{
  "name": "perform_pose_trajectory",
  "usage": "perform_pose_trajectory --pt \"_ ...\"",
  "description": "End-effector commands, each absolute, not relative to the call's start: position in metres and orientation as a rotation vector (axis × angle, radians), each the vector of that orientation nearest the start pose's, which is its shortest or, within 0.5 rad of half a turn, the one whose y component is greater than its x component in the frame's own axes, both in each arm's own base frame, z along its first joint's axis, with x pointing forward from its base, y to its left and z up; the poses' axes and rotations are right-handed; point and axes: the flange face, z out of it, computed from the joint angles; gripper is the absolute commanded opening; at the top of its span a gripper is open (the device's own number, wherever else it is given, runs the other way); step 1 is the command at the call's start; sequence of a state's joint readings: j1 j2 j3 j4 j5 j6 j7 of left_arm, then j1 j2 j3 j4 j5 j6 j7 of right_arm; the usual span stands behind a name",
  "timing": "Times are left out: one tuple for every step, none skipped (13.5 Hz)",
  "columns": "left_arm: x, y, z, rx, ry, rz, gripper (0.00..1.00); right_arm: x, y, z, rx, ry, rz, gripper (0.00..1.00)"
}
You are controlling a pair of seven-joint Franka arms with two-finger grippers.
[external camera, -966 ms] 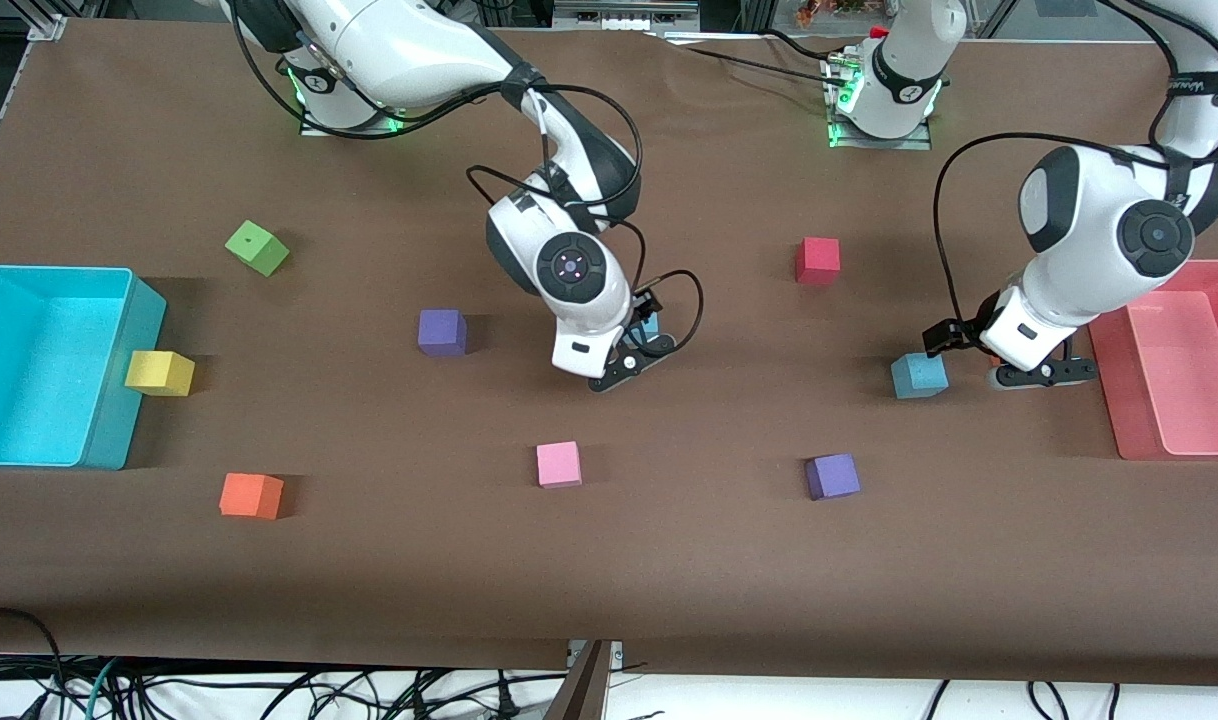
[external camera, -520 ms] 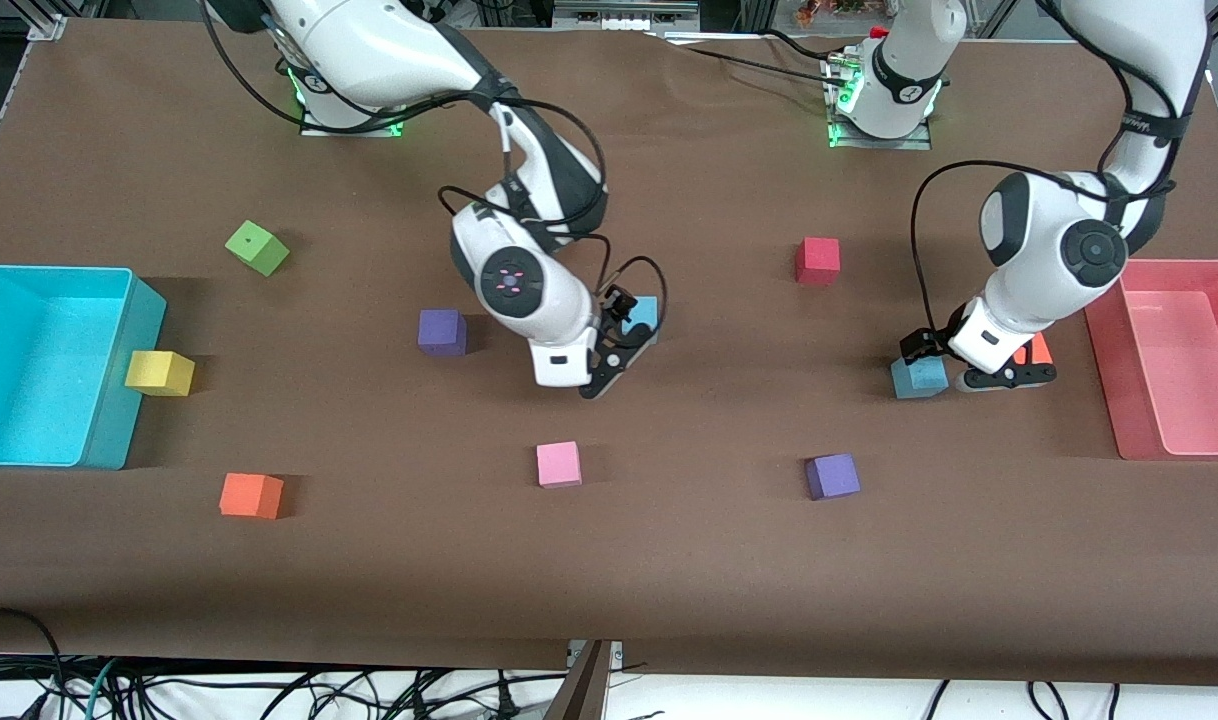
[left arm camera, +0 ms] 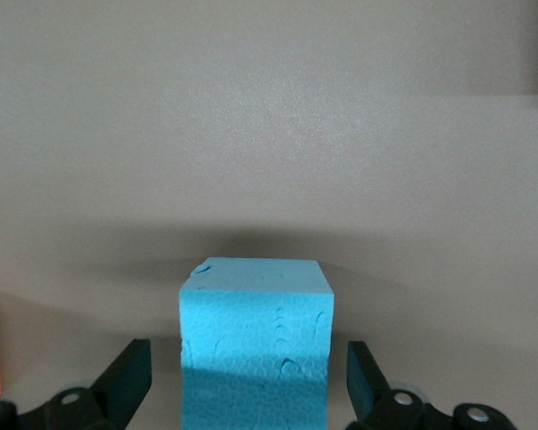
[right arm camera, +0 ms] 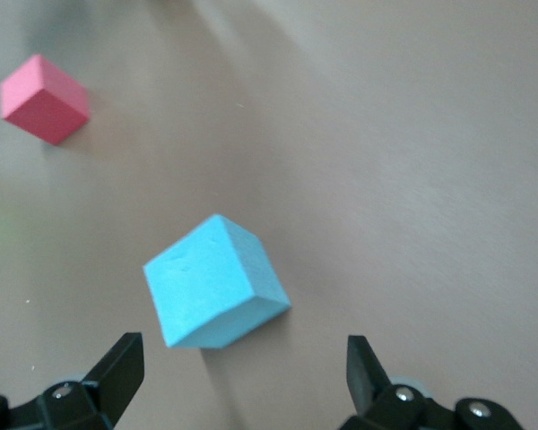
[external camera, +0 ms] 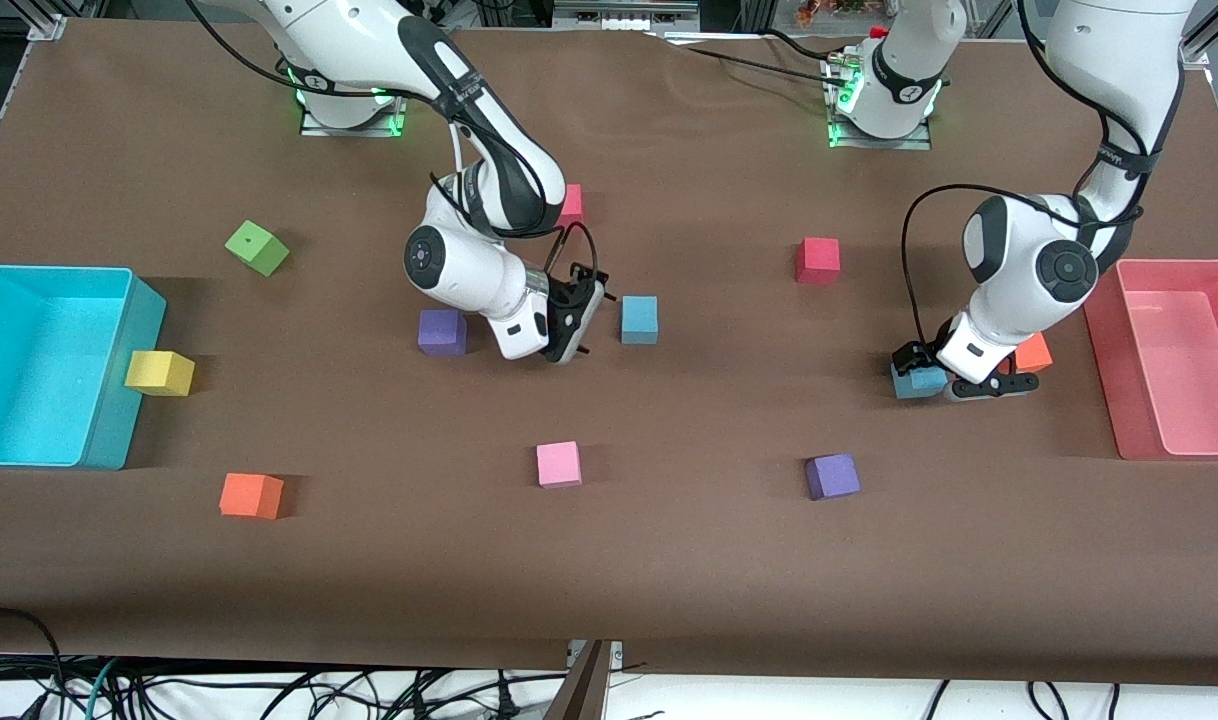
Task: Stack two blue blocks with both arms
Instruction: 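Lift the second light blue cube with the left gripper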
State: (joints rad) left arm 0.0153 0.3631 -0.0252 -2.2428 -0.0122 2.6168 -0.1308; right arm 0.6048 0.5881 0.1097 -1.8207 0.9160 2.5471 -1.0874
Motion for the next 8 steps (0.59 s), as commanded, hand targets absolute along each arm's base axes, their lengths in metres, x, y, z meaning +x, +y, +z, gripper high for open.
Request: perform_pose_trajectory --pt "0.547 -0.009 0.198 -3.144 -0.169 -0.028 0.86 0.499 0.407 0.206 -2.081 -1.323 -0.407 1.00" --pt "0.547 -0.010 0.198 -3.144 -0.166 -0.028 0.71 0.499 0.401 0.195 -2.019 -1.342 -0.475 1.00" --pt "0.547 -0.010 0.198 -3.143 -0.164 -0.028 0.56 0.497 0.396 0.182 -1.949 -1.361 -0.529 1.00" --pt "0.547 -0.010 0.198 -3.143 -0.162 -0.029 0.41 0.495 0.390 0.175 -1.902 -1.341 -0.559 1.00" --pt "0.547 -0.010 0.199 -3.142 -0.164 -0.031 0.27 0.494 0.383 0.168 -1.882 -1.351 -0.575 1.00" --pt "0.548 -0.010 0.203 -3.141 -0.155 -0.041 0.16 0.494 0.376 0.165 -1.879 -1.363 -0.581 1.00" --pt "0.550 -0.001 0.217 -3.134 -0.175 -0.067 0.15 0.492 0.374 0.162 -1.863 -1.367 -0.575 1.00" --pt "0.553 -0.002 0.239 -3.136 -0.196 -0.098 0.15 0.493 0.372 0.162 -1.835 -1.376 -0.580 1.00"
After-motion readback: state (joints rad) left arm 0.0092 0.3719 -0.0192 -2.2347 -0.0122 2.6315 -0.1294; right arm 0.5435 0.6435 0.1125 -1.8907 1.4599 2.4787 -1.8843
